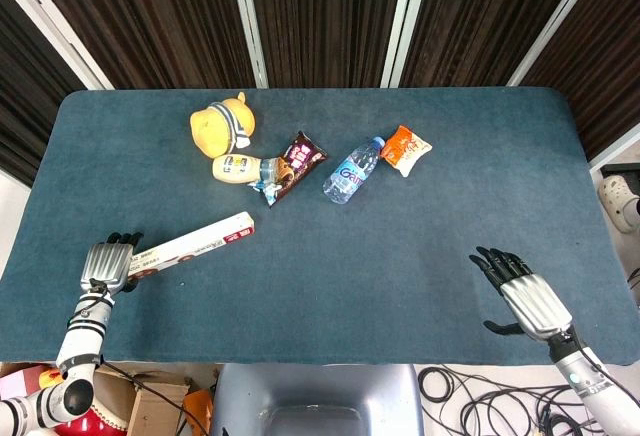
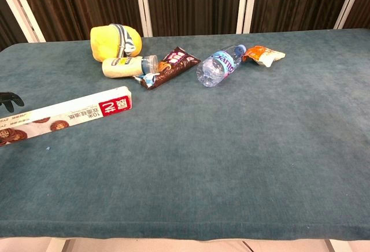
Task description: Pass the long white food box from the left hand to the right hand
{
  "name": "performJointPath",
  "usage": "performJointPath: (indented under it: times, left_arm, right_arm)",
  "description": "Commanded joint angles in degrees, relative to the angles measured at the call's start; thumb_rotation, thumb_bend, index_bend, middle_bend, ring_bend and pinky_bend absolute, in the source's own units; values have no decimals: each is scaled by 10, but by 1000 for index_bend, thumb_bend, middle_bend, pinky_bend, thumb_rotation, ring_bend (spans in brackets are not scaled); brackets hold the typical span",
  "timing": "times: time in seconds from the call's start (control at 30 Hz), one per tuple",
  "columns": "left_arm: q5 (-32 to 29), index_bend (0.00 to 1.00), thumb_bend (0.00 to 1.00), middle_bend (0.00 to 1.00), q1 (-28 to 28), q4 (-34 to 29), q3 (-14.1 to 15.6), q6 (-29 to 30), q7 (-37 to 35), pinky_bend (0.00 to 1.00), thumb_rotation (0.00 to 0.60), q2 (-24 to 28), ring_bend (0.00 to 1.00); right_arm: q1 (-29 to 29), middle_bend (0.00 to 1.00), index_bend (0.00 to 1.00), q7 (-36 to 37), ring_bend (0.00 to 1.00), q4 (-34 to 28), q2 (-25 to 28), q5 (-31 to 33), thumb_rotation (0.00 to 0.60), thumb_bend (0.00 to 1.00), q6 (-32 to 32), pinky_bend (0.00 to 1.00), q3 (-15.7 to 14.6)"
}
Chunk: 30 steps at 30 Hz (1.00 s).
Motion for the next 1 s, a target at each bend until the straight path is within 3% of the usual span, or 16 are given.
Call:
performJointPath:
  times: [0.03, 0.5, 0.7, 0.87, 1.0]
  left_arm:
    - [2, 219, 250, 253, 0, 1, 1, -1, -3, 445, 600, 0, 179]
    - [36, 224, 249, 255, -5, 29, 8, -28, -44, 441, 600, -13, 183]
    - [56, 288, 265, 325, -4, 47, 9, -24, -61, 457, 600, -27, 244]
    - [98, 527, 336, 549, 1, 77, 13, 0, -76, 693, 600, -45, 453]
    - [144, 584, 353, 607, 9, 101, 19, 20, -111, 898, 600, -55, 511]
  right_arm:
    - [0, 0, 0, 0, 0, 0, 0, 0, 600, 58, 0, 108, 0]
    - [-4, 0, 0, -3, 0, -1, 2, 2, 600, 59, 6, 108, -2]
    - [-4, 0, 0, -3, 0, -2, 3, 3, 600, 59, 6, 108, -1]
    - [-4, 0, 0, -2, 0, -2, 4, 5, 600, 59, 4, 109, -1]
    - [-2, 0, 0, -4, 0, -2, 3, 9, 600, 59, 1, 109, 1]
